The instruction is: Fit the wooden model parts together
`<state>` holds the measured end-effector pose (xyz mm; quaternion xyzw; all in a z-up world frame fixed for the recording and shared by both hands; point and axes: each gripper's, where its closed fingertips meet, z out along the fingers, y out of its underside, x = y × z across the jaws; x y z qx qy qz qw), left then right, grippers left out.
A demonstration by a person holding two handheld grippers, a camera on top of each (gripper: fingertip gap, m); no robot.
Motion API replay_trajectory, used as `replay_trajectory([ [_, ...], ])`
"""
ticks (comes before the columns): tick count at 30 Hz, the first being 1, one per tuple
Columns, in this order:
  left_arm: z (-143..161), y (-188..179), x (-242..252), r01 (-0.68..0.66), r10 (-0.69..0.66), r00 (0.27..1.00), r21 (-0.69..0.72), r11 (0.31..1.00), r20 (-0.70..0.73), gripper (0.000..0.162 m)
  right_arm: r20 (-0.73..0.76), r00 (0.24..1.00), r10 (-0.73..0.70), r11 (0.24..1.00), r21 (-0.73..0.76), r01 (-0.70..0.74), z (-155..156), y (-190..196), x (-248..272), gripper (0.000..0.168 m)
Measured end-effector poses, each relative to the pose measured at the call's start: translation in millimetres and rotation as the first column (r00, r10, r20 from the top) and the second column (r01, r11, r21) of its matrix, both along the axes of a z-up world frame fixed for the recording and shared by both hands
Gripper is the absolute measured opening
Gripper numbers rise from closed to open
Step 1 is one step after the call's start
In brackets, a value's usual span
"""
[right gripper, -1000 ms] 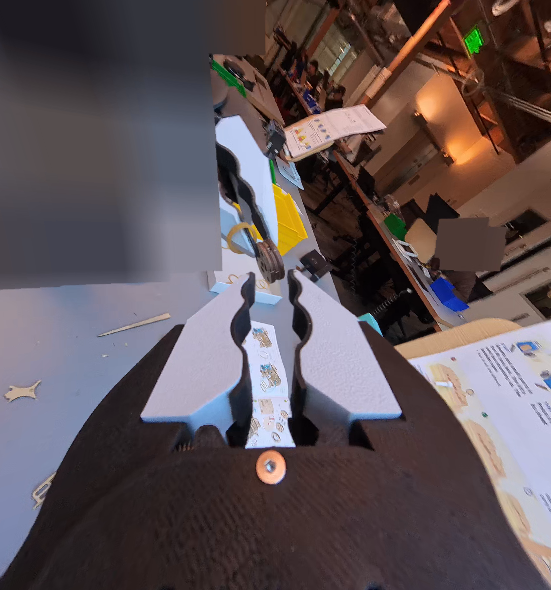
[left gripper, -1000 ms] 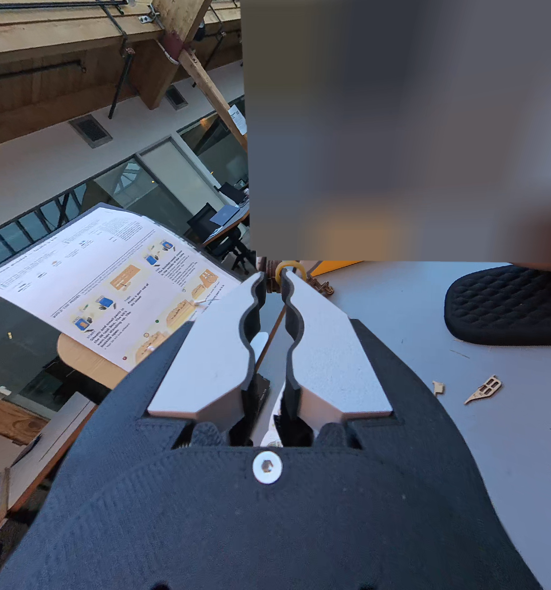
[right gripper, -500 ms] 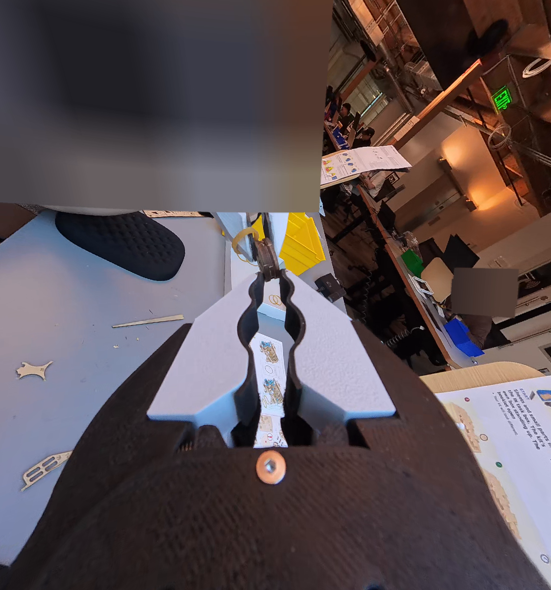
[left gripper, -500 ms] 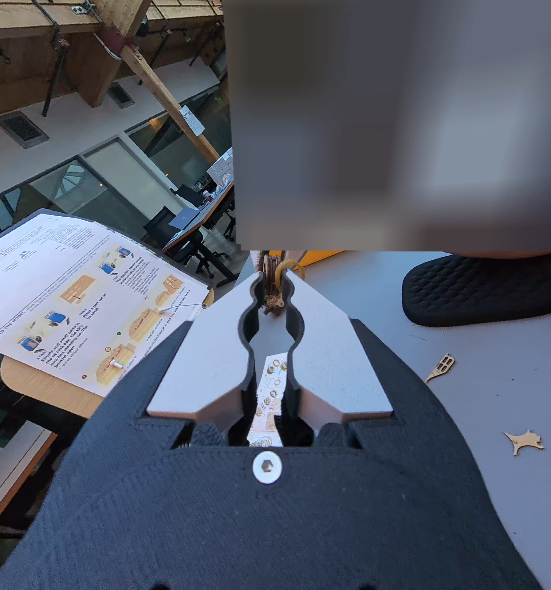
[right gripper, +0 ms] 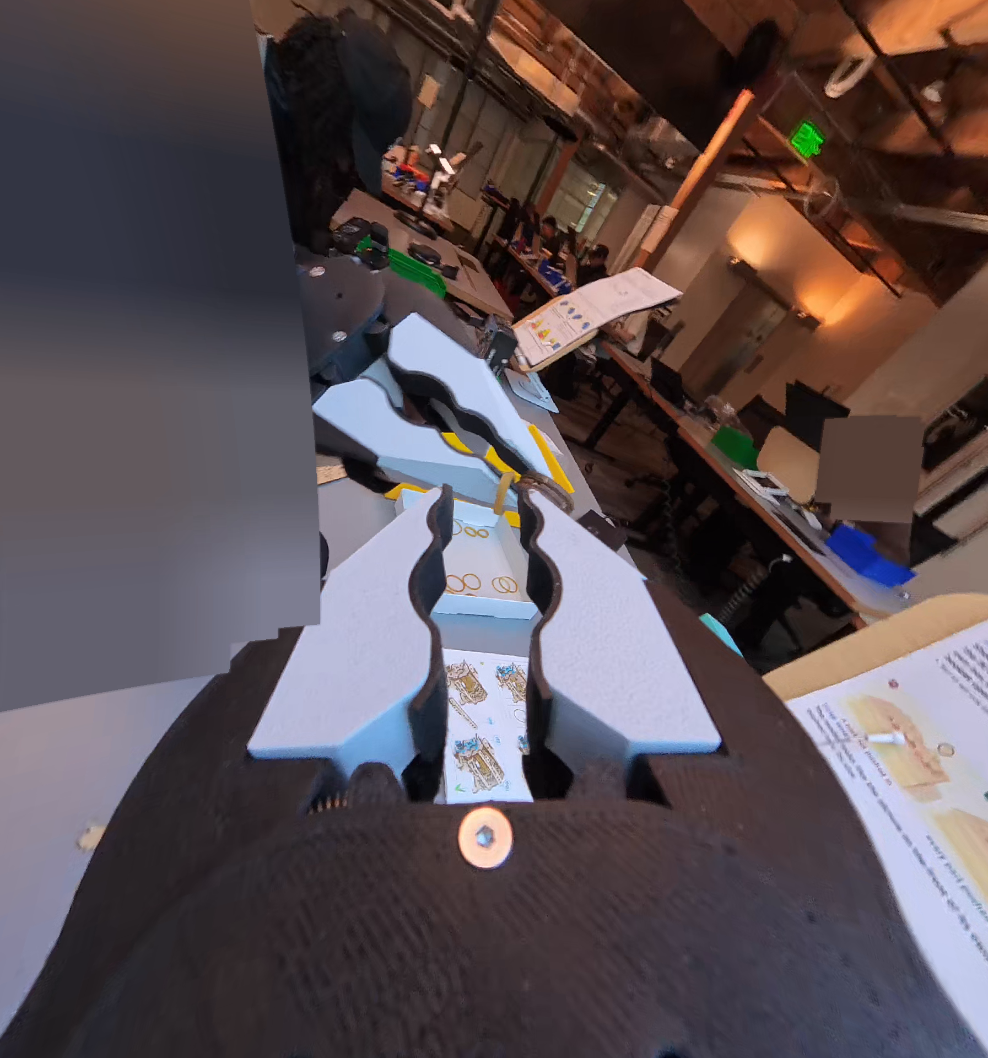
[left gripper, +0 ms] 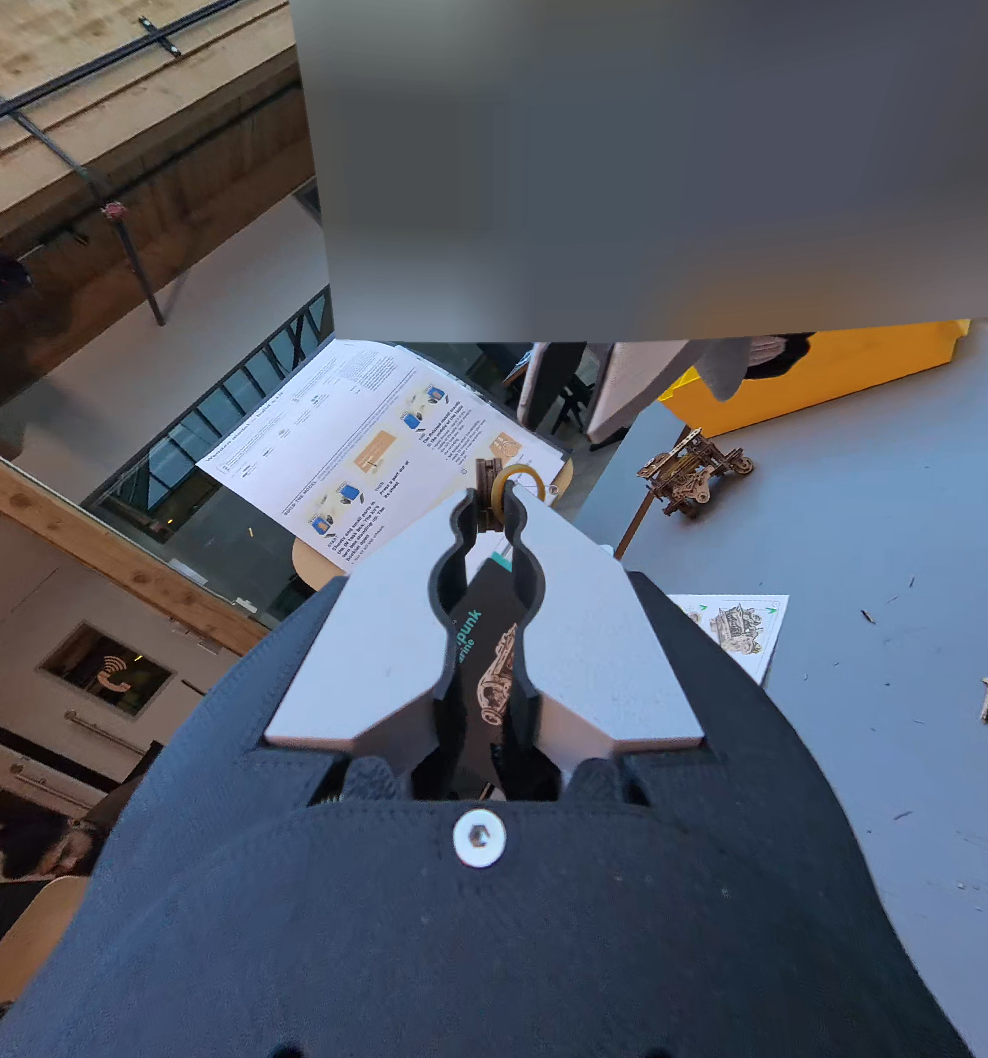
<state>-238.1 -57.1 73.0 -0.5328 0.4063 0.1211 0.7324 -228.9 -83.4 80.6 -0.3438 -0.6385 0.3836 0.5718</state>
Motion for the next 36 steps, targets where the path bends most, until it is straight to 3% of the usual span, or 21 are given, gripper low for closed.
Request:
replay_trajectory([
  [3,1,2,-4,-0.04,0.04,0.999,0.007,0.999,-0.001,0.007,0.008,1.0,-0.015,0.998,-0.063,0.016,0,-2,-7,0.019],
  [7,3,3,-6,-0.08,0.08,0.997,0.019,0.997,0.006,0.006,0.052,0.985,-0.166,0.984,-0.056,0.169,-9,15,-16,0.014],
  [12,4,7,-10,-0.111,0.11,0.993,0.015,0.994,0.053,0.006,0.001,0.985,-0.174,0.968,-0.186,0.171,-3,16,-23,0.013],
  [17,4,8,-11,-0.095,0.095,0.991,-0.002,0.995,0.092,0.006,-0.027,0.984,-0.178,0.976,-0.132,0.173,-3,14,-25,0.0],
  [30,4,4,0,0.012,-0.007,0.99,-0.032,0.999,0.138,0.006,-0.072,0.956,-0.284,0.958,-0.062,0.28,5,31,-12,0.0],
  [36,0,7,-1,-0.044,0.045,0.996,-0.012,0.999,0.072,0.006,-0.071,0.925,-0.375,0.926,0.012,0.376,4,38,-12,0.0],
])
